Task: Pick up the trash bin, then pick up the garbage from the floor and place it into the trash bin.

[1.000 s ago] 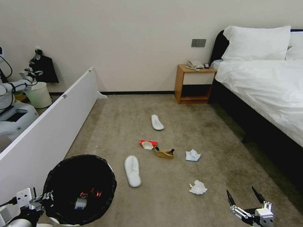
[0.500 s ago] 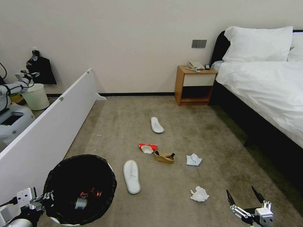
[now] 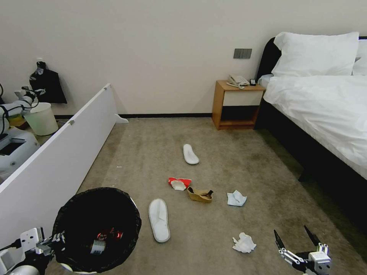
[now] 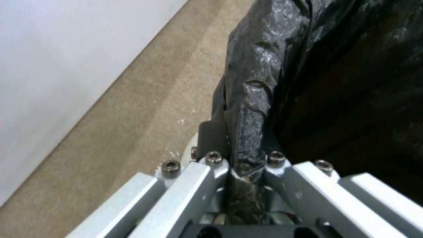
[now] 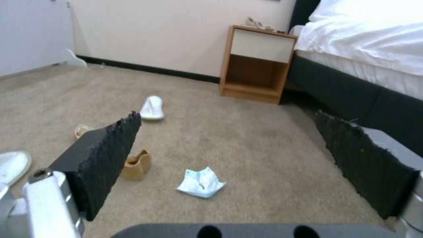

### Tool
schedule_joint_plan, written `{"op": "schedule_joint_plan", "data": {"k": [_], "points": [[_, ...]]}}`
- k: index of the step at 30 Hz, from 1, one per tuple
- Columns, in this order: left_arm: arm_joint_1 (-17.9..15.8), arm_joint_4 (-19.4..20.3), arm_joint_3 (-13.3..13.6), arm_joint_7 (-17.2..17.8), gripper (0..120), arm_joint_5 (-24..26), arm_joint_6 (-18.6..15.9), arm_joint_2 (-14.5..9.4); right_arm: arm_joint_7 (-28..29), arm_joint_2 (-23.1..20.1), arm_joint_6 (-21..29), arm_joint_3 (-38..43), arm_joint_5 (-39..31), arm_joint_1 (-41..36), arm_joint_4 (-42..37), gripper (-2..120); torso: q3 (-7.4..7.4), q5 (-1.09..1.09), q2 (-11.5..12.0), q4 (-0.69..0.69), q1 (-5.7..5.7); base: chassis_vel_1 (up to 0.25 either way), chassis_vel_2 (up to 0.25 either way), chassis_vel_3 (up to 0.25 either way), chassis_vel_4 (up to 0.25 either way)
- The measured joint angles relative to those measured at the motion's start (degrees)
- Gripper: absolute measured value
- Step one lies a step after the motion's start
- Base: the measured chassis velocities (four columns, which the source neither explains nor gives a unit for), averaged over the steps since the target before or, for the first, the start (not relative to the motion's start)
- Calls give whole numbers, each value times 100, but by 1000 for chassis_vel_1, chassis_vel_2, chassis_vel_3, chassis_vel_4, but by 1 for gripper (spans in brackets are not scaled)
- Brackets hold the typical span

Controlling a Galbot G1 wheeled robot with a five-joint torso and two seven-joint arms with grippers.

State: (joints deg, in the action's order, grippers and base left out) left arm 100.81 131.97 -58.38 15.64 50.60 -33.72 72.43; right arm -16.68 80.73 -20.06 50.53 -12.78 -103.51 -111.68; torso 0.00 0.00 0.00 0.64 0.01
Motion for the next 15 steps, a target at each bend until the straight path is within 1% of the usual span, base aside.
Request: {"op": "schedule_joint_plan", "data": {"k": [15], "points": [[-13, -6, -6, 3, 2, 11, -3, -2, 24, -5, -4, -7, 41, 40, 31, 100, 0, 0, 0, 1, 0, -69, 71, 81, -70]]}}
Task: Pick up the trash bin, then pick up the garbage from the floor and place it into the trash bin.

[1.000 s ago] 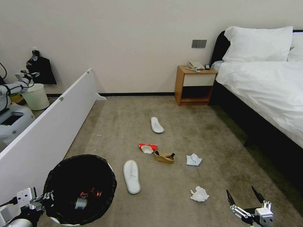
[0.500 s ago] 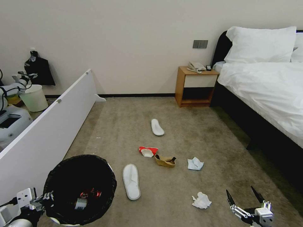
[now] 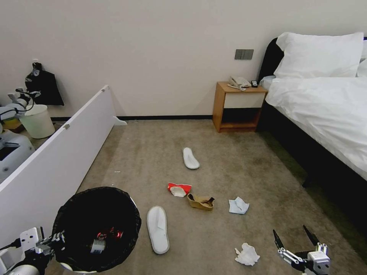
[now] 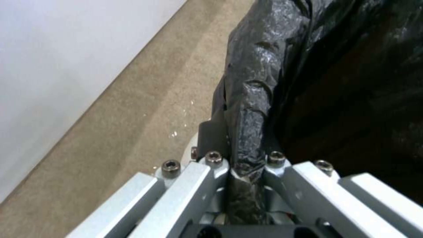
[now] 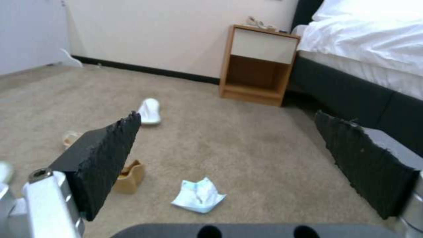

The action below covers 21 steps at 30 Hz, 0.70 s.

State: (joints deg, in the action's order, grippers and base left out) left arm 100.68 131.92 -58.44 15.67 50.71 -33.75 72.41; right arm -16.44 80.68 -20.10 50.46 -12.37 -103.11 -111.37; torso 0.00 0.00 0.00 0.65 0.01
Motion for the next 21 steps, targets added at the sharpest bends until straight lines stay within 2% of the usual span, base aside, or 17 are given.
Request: {"op": "schedule_joint_plan", "data": {"k": [8, 13, 16, 17, 18, 19, 21], "points": [[-5, 2, 1, 6, 2, 5, -9, 1, 261, -18, -21, -53, 74, 58, 31, 100, 0, 0, 0, -1, 0, -25, 26, 29, -23], [-12, 28, 4, 12, 2, 5, -18, 9, 780, -149, 39, -211, 337, 152, 137, 100, 0, 0, 0, -1, 0, 0, 0, 0, 0], [20, 81, 0, 14, 2, 6, -23, 42, 1078, -330, 665, -344, 400, 267, 179, 100, 0, 0, 0, -1, 0, 0, 0, 0, 0], [20, 81, 0, 14, 2, 6, -23, 42, 1078, -330, 665, -344, 400, 267, 179, 100, 0, 0, 0, -1, 0, 0, 0, 0, 0], [40, 91, -10, 15, 2, 5, -24, 52, 1230, -393, 978, -414, 400, 308, 158, 100, 0, 0, 0, 0, 0, 0, 0, 0, 0], [40, 91, -10, 15, 2, 5, -24, 52, 1230, -393, 978, -414, 400, 308, 158, 100, 0, 0, 0, 0, 0, 0, 0, 0, 0], [91, 124, -45, 19, 2, 1, -24, 72, 1340, -546, 1795, -542, 279, 528, 201, 100, 0, 0, 0, -2, 0, 0, 0, 0, 0]]}}
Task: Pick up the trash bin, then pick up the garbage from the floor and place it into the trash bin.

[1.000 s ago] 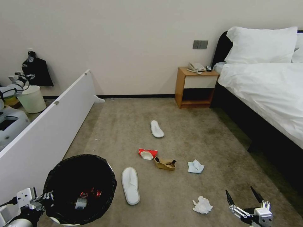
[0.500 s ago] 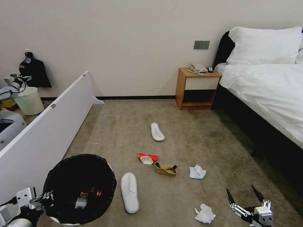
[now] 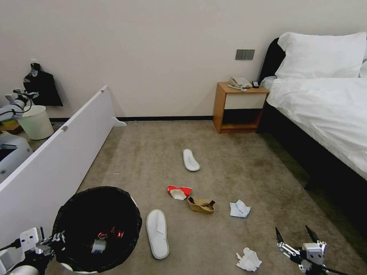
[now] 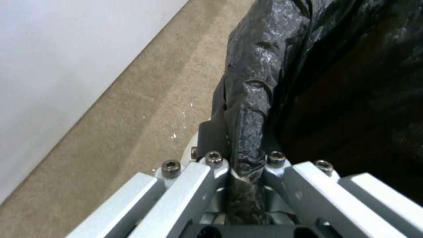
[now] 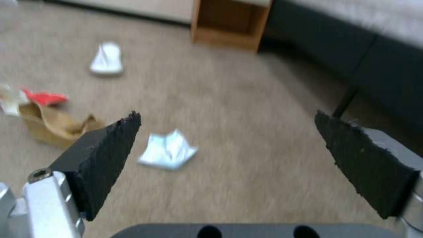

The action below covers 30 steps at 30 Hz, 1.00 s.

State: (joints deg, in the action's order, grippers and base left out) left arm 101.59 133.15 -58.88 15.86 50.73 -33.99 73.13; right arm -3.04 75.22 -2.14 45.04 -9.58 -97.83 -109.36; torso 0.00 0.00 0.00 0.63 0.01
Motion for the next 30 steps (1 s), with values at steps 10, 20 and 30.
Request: {"op": "schedule_joint_plan", "data": {"k": [10, 20, 30], "points": [[31, 110, -45, 105, 2, -46, -62, 72, -6, -451, 1234, -590, -576, 833, 732, 100, 0, 2, 0, 1, 0, 0, 0, 0, 0], [-18, 279, -13, 229, 2, -95, -137, 185, 39, -522, 1579, -1249, -440, 1367, 1740, 100, 0, 0, 0, 1, 0, 0, 0, 0, 0], [-58, 285, 9, 262, 2, -114, -155, 161, 113, -373, 1861, -1564, -310, 1562, 2382, 100, 0, 0, 0, 1, 0, 0, 0, 0, 0]]}}
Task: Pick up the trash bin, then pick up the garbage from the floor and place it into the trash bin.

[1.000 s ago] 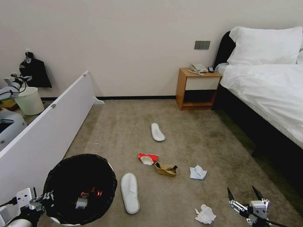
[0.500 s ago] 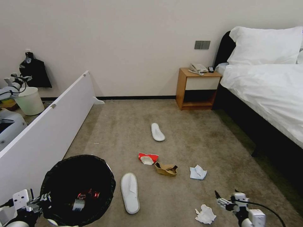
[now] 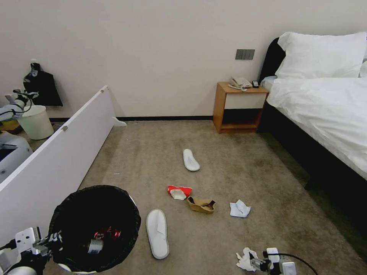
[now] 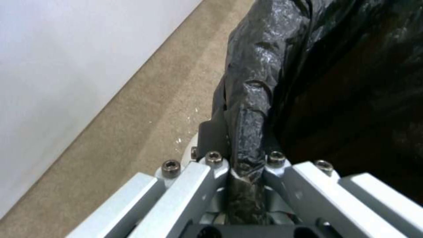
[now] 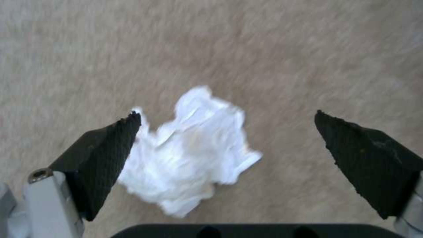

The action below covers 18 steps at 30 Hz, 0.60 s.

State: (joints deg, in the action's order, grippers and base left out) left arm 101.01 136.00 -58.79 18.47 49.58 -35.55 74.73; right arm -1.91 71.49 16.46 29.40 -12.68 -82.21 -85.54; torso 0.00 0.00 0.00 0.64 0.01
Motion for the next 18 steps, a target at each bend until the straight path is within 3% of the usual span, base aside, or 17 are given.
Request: {"op": "schedule_joint_plan", "data": {"k": [18], "points": [[-23, 6, 16, 16, 2, 6, -11, 3, -39, 185, -89, -200, 244, 259, 467, 100, 0, 0, 0, 0, 0, 0, 0, 0, 0]]}}
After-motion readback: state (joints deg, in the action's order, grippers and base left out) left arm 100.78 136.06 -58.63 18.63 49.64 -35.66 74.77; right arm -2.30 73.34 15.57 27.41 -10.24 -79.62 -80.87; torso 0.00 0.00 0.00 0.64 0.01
